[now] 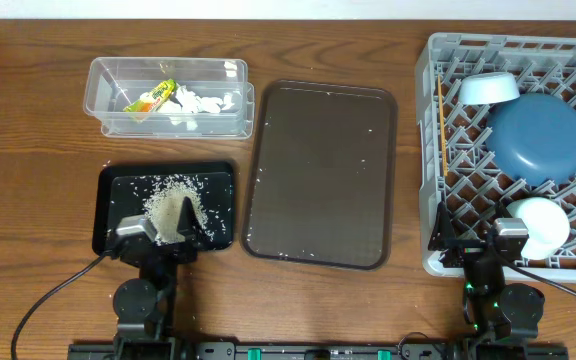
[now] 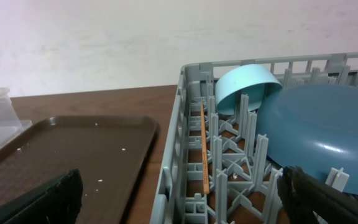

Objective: Sort waste into correct bins and load items into the dishwasher rack

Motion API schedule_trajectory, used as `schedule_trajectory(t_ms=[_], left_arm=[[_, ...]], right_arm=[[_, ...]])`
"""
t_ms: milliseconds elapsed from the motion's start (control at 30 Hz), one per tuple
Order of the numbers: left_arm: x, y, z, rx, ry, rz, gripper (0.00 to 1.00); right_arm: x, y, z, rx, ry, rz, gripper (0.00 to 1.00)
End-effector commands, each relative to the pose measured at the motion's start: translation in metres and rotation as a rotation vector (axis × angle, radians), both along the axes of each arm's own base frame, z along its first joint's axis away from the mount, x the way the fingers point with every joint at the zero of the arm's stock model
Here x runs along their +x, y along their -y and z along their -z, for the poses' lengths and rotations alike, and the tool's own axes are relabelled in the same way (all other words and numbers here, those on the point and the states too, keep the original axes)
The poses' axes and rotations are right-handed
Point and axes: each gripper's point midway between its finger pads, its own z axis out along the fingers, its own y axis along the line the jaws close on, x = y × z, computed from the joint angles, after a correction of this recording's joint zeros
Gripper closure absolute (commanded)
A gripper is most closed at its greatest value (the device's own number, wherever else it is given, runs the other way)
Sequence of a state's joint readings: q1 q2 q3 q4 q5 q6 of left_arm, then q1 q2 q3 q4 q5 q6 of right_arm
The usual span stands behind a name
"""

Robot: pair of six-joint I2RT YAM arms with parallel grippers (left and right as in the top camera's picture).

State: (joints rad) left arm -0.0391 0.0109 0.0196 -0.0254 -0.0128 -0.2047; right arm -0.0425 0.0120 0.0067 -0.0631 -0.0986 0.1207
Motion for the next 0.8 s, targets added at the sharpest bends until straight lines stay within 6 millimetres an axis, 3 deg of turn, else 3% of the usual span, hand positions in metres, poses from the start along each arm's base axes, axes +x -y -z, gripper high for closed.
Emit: schedule_trajectory(t_ms=[0,233,767], left_arm=[[-0.0013,0.0076,0.0169,0.115,-0.054,0.047,0.06],[-0.0014,0.0082,0.0175,0.211,-0.057,0.062,0.07],[-0.0013,0.0081,0.0178,0.209,-0.059,0.062,0.07]], right_arm=[[-0.0003,0.002,0.0001,-0.013,0.002,0.005,0.01],[-0.0003,0.0019,0.0001,-0.013,0.002,0.005,0.01],[-0.0003,0.0019,0.0001,-0.013,0.002,0.005,0.01]])
